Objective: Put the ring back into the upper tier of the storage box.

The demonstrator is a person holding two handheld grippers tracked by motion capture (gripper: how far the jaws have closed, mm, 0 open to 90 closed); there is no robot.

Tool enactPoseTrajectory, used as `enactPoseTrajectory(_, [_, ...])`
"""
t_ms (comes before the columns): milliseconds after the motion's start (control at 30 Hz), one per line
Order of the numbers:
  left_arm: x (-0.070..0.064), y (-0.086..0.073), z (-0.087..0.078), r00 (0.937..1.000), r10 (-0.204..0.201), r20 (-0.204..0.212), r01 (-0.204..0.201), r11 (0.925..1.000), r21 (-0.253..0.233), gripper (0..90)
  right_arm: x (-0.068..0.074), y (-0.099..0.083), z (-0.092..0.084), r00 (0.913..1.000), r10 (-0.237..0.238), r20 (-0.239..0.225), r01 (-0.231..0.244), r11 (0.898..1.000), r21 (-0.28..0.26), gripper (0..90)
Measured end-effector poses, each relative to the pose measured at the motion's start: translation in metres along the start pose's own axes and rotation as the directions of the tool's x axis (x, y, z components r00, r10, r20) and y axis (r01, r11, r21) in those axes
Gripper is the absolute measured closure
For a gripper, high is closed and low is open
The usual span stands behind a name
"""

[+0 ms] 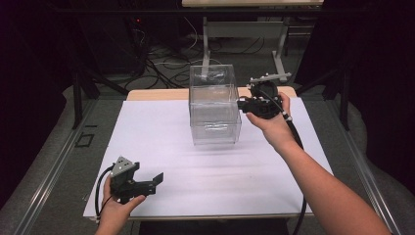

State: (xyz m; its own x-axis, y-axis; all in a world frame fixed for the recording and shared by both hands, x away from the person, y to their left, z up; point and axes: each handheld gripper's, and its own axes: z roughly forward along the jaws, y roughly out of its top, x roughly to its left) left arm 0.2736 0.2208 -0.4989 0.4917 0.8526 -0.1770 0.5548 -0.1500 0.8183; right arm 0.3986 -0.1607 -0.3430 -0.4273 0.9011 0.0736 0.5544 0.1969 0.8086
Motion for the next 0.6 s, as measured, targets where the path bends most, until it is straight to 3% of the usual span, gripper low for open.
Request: enactPoseTrajectory(600, [0.001,0.0,0.0,1.0,0.002,0.001,-0.002,1.0,-0.001,1.8,0.023,0.002,0.018,0.9986,-0.014,-0.052,0.015,1.0,0.019,68.2])
